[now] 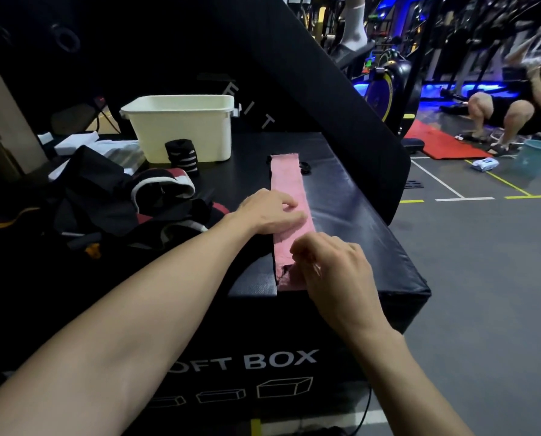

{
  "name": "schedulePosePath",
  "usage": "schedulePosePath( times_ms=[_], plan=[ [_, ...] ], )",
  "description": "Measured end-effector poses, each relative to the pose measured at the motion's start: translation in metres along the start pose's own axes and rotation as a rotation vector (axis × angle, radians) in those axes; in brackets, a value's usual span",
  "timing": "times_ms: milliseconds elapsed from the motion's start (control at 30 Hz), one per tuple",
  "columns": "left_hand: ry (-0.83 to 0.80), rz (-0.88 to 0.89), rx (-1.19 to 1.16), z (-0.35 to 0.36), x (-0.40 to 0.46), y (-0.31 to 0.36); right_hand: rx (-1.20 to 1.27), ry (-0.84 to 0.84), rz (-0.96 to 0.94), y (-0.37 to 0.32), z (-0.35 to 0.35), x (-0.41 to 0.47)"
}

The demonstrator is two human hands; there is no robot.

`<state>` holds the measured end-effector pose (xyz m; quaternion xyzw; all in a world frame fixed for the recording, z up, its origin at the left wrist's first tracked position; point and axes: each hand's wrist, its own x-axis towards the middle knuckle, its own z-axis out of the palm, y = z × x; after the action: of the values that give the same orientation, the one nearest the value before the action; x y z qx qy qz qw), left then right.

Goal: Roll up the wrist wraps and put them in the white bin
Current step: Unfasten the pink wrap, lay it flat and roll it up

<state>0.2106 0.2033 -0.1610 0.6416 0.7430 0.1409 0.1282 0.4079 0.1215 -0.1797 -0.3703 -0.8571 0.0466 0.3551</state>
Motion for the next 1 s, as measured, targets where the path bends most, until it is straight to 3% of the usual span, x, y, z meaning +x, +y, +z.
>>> schedulePosePath(
  times_ms=[100, 167, 267, 533, 733, 1000],
  plan=[
    [-0.123, 0.065, -0.002, -0.007, -0.005, -0.003, -0.035, 0.04, -0.072, 0.008, 0.002, -0.007],
    [-0.145, 0.09, 0.008, -0.009, -0.009, -0.002, -0.02, -0.029, -0.094, 0.014, -0.002, -0.013],
    [-0.114, 0.12, 0.027, -0.007, -0.011, 0.0, 0.011, -0.133, -0.112, 0.019, -0.006, -0.018],
    [0.0, 0.101, 0.03, 0.001, -0.01, 0.0, -0.02, -0.196, -0.099, 0.015, -0.007, -0.006],
    [0.106, 0.115, 0.049, 0.011, -0.018, 0.0, -0.027, -0.417, -0.13, 0.012, -0.029, 0.0],
    [0.147, -0.101, -0.087, 0.015, -0.015, 0.002, -0.042, -0.475, -0.03, 0.005, -0.028, -0.005]
  ],
)
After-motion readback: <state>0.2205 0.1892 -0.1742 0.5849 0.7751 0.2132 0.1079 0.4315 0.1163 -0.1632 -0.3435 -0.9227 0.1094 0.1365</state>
